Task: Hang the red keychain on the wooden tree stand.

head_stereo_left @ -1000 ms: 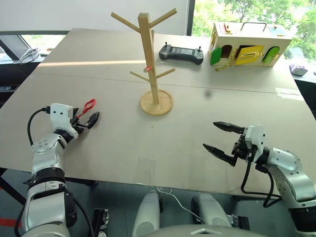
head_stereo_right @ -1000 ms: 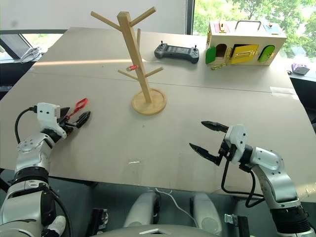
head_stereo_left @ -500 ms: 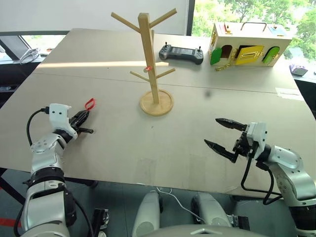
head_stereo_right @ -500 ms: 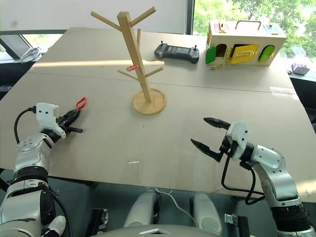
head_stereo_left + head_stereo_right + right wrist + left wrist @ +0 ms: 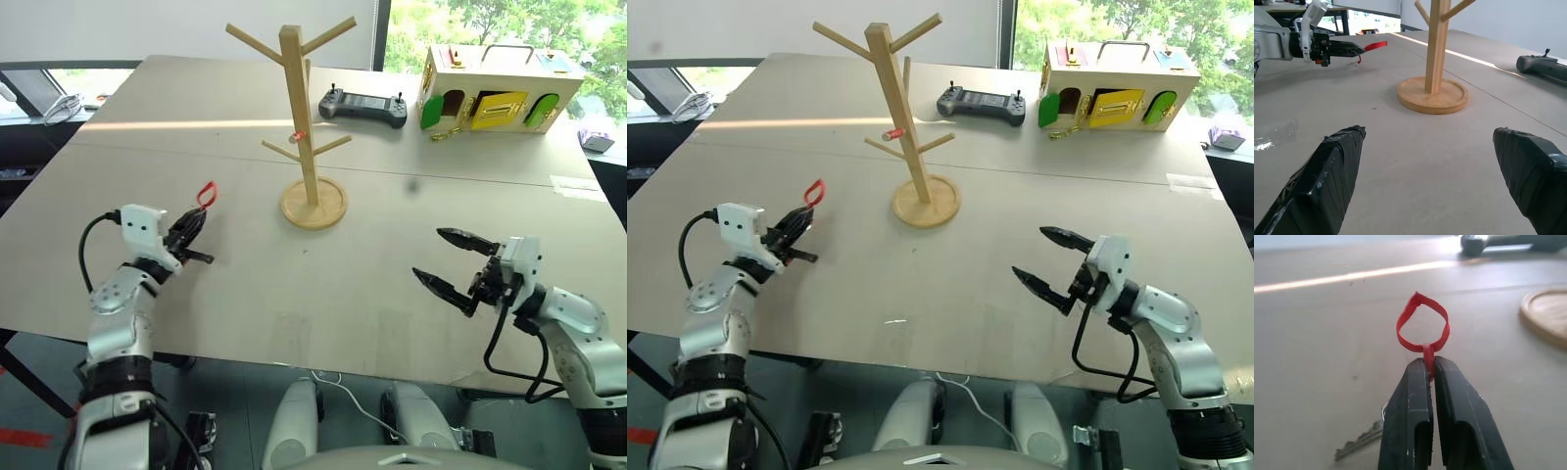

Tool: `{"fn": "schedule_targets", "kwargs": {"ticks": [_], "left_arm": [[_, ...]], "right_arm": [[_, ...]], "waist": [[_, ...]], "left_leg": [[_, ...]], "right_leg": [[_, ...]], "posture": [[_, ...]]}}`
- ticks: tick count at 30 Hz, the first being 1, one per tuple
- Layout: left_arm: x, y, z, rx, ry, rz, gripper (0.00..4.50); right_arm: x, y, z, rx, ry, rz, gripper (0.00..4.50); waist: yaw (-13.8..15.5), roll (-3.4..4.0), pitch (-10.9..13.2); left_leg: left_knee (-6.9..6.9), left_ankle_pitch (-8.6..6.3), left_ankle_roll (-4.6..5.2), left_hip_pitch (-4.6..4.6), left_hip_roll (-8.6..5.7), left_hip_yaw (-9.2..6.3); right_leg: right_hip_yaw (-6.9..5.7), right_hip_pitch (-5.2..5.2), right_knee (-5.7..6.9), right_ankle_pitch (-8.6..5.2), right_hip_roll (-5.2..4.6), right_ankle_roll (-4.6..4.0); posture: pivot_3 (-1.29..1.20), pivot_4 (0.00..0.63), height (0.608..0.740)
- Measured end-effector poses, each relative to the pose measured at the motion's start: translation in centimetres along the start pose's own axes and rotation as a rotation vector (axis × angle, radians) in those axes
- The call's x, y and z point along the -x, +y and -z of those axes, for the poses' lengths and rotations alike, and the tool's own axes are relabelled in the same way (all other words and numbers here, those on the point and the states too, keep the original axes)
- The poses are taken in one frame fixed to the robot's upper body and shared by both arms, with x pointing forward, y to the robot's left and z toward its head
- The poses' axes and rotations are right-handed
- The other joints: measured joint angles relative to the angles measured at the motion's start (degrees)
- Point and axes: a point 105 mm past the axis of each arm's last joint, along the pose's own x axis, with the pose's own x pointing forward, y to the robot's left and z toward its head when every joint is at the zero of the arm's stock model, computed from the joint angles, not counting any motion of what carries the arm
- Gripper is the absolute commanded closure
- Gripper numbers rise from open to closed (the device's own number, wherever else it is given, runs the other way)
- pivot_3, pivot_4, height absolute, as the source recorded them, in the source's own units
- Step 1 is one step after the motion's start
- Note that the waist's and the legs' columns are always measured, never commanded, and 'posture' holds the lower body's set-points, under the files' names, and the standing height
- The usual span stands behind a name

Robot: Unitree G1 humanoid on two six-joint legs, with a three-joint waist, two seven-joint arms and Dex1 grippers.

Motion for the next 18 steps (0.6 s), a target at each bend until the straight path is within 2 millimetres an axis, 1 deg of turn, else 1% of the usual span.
{"fn": "schedule_targets", "kwargs": {"ticks": [1,3,7,8,9,11,14,16,18], "left_arm": [[-0.2,-1.2,-0.4,0.007,-0.019,0.019,4.44],[-0.6,-3.5,-1.3,0.028,-0.062,0.054,4.44],[-1.1,-7.9,-3.6,0.098,-0.184,0.127,4.44],[-1.0,-8.4,-4.0,0.101,-0.202,0.135,4.44],[-0.7,-9.3,-4.6,0.099,-0.239,0.152,4.44],[-0.4,-10.4,-5.4,0.118,-0.293,0.155,4.44],[-0.3,-11.3,-6.9,0.119,-0.366,0.138,4.44],[-0.2,-12.1,-7.9,0.129,-0.409,0.138,4.44],[-0.1,-12.7,-8.5,0.128,-0.429,0.15,4.44]], "right_arm": [[0.4,-0.2,-0.7,0.001,0.005,-0.007,0.0],[1.2,-1.0,-2.6,0.011,0.004,-0.013,0.0],[2.8,-2.8,-7.8,0.052,-0.011,-0.036,0.0],[3.0,-3.0,-8.3,0.052,-0.007,-0.042,0.0],[3.3,-3.2,-9.4,0.047,0.007,-0.058,0.0],[3.7,-3.9,-11.0,0.053,0.029,-0.064,0.0],[4.1,-4.7,-12.7,0.058,0.033,-0.065,0.0],[4.5,-4.9,-12.6,0.033,0.053,-0.072,0.0],[4.7,-5.1,-12.4,0.01,0.082,-0.072,0.0]], "waist": [[0.0,0.01,0.0],[0.1,0.01,0.0],[0.1,-0.01,0.0],[0.0,-0.01,0.0],[-0.2,0.0,0.0],[-0.2,0.0,0.0],[0.0,-0.02,0.0],[0.2,-0.02,0.0],[0.3,-0.01,0.0]], "left_leg": [[0.01,0.0,0.0,-0.01,-0.01,0.0],[0.03,0.0,0.0,-0.02,-0.02,-0.03],[0.05,0.0,0.01,0.0,0.0,-0.04],[0.04,0.0,0.01,0.0,0.01,-0.03],[0.02,-0.01,0.01,0.01,0.01,0.02],[0.04,-0.01,0.02,0.01,0.0,0.04],[0.11,-0.01,0.02,-0.03,-0.01,0.01],[0.22,-0.03,0.06,-0.11,-0.01,0.02],[0.25,-0.04,0.07,-0.14,-0.01,0.02]], "right_leg": [[0.0,-0.01,0.0,0.0,-0.02,0.0],[-0.01,0.01,0.0,0.0,-0.01,0.0],[-0.01,0.03,-0.01,0.0,0.05,0.0],[0.0,0.03,-0.01,0.0,0.06,0.0],[0.05,0.02,-0.03,0.0,0.06,0.0],[0.07,0.03,-0.04,0.0,0.06,0.0],[0.04,0.04,-0.05,0.0,0.08,0.0],[0.04,0.04,-0.07,0.0,0.07,0.01],[0.04,0.03,-0.07,0.0,0.07,0.01]], "posture": [[0.0,0.15,0.74],[0.0,0.15,0.74],[0.0,0.15,0.74],[0.0,0.15,0.74],[0.0,0.15,0.74],[0.0,0.15,0.74],[0.0,0.15,0.74],[0.0,0.15,0.74],[0.0,0.15,0.74]]}}
